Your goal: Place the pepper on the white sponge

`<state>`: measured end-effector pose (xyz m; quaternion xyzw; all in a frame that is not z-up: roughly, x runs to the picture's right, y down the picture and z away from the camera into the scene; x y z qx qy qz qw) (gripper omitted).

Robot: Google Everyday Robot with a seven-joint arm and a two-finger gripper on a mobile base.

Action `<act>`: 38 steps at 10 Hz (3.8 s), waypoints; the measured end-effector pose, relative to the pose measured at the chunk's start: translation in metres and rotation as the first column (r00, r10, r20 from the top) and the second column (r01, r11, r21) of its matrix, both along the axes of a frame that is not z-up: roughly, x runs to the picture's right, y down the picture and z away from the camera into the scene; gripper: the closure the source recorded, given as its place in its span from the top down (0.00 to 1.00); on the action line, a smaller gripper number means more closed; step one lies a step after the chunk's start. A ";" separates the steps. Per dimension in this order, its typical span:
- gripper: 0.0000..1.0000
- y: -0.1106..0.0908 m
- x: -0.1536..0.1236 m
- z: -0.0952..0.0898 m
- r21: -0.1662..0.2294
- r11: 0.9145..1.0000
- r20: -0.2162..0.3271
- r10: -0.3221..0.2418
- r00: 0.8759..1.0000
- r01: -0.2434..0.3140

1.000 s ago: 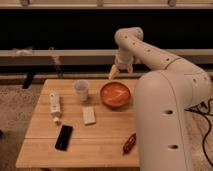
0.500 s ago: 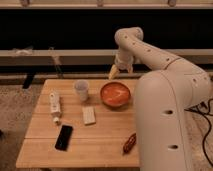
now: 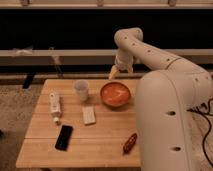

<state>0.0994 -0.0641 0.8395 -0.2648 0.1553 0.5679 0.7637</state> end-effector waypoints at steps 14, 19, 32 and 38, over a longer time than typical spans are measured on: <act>0.80 0.258 0.069 -0.069 -0.256 0.943 -0.130 0.186 0.974 -0.214; 0.80 0.258 0.067 -0.068 -0.254 0.944 -0.126 0.183 0.975 -0.210; 0.80 0.349 0.043 -0.086 -0.208 0.959 -0.183 0.154 0.971 -0.192; 0.61 0.368 0.037 -0.067 -0.220 0.959 -0.212 0.134 0.968 -0.181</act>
